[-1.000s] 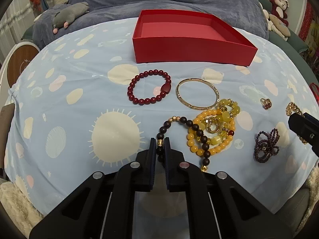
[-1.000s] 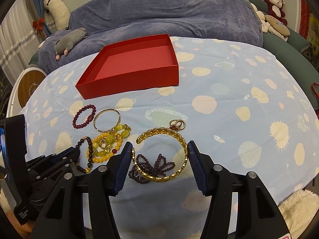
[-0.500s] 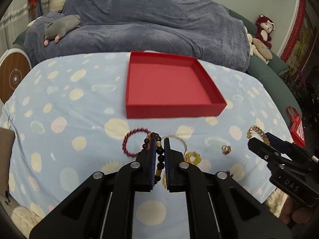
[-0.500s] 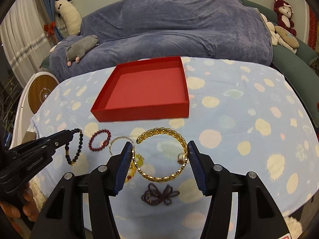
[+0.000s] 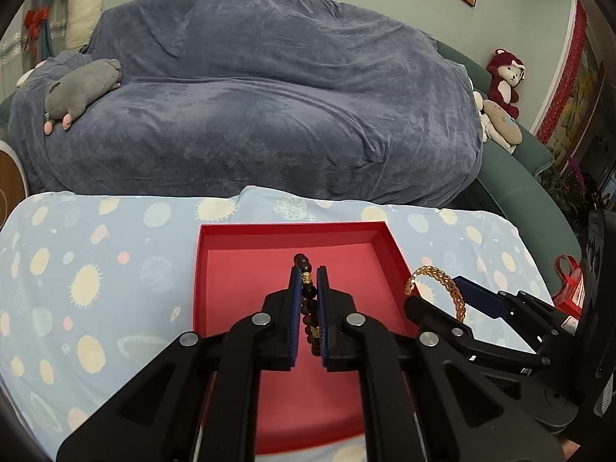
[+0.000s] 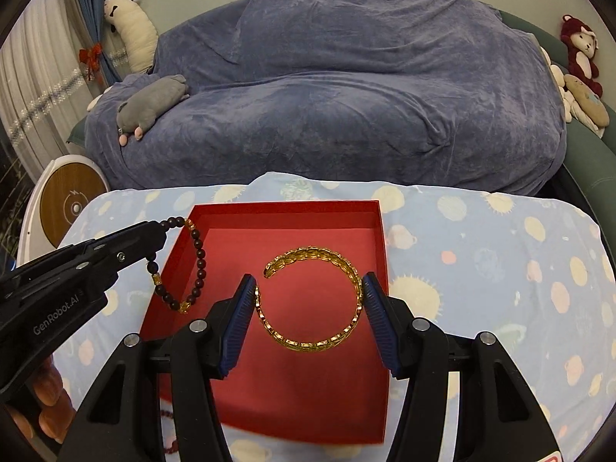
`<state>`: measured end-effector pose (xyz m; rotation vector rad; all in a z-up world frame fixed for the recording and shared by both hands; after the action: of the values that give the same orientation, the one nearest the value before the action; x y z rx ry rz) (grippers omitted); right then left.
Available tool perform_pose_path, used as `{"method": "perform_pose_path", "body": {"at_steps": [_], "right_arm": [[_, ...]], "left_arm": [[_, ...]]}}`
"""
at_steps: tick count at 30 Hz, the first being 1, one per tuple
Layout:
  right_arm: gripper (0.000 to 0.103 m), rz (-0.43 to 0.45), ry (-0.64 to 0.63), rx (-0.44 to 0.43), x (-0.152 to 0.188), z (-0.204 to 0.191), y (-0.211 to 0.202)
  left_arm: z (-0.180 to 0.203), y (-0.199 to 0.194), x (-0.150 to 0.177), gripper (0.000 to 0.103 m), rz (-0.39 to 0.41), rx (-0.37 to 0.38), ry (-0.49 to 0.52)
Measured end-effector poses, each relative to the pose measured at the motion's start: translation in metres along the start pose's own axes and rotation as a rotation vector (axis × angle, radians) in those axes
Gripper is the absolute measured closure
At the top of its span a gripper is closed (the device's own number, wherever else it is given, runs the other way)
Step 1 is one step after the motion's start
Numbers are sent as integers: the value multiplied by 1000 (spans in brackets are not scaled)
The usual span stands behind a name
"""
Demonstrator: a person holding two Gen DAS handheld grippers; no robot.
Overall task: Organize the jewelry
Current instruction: 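Carry both bracelets into the red box and open both tools, then move left tool to dark red bracelet while right tool reaches purple bead strand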
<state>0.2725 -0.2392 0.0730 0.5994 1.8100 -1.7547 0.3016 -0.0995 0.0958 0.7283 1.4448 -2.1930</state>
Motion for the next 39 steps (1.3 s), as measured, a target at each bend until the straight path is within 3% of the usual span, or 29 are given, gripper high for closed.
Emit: {"method": "perform_pose_path", "body": {"at_steps": [8, 17, 18, 19, 21, 30, 39], "right_arm": [[48, -80, 29, -11, -20, 11, 80], [45, -106, 24, 20, -22, 16, 109], [42, -103, 22, 28, -22, 16, 108], [37, -97, 23, 35, -23, 17, 106], [35, -82, 22, 45, -24, 19, 100], [33, 8, -4, 57, -16, 17, 17], [33, 17, -26, 76, 44, -2, -68]], "left_arm": [[-24, 79, -13, 95, -59, -59, -16], [-34, 105, -14, 95, -73, -74, -16], [-34, 103, -15, 93, -67, -73, -18], [-34, 102, -16, 84, -65, -70, -21], [-35, 94, -18, 67, -48, -78, -36], [-40, 16, -22, 57, 58, -87, -16], [-52, -58, 40, 55, 43, -135, -4]]}}
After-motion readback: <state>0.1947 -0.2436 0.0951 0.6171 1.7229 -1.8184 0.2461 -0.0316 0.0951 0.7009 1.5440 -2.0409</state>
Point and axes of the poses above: each gripper's, at about its wrist camera, not at the fingertips, and y roughly the way its jaws point, z to its right, x to its underside, the point moved 1 cm from there along y, roughly the way its jaws point, and after that the axes turned 12 degrees about -y, right-handed, at the moved point
